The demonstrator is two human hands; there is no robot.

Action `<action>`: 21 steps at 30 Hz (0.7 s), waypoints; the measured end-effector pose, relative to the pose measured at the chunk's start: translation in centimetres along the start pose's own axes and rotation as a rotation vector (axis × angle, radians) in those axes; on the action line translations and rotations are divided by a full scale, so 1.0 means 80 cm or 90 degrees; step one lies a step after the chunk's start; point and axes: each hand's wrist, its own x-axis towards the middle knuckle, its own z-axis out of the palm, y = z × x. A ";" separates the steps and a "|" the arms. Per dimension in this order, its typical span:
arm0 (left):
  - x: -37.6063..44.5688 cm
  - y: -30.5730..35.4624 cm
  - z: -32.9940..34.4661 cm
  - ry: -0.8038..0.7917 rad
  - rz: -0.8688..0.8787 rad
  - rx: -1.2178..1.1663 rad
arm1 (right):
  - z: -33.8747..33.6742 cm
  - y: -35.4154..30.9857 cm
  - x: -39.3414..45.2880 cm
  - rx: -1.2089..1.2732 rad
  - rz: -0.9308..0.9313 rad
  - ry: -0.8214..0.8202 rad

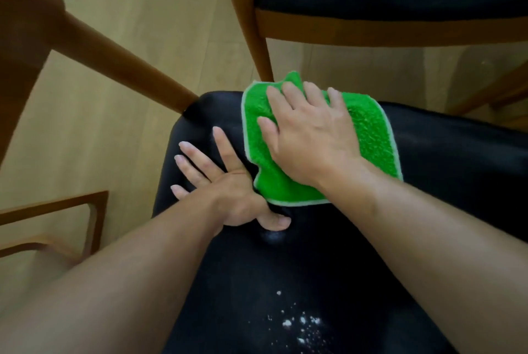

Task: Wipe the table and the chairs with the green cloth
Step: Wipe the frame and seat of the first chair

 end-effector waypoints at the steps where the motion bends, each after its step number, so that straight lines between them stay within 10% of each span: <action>1: 0.000 0.000 0.000 0.002 -0.002 -0.002 | -0.004 0.018 -0.010 -0.003 0.015 -0.005; 13: 0.005 -0.009 0.000 0.000 0.011 0.005 | -0.022 0.116 -0.092 0.020 0.474 0.126; 21: 0.004 -0.007 -0.002 -0.008 0.011 0.011 | -0.003 0.009 -0.013 -0.046 0.287 -0.007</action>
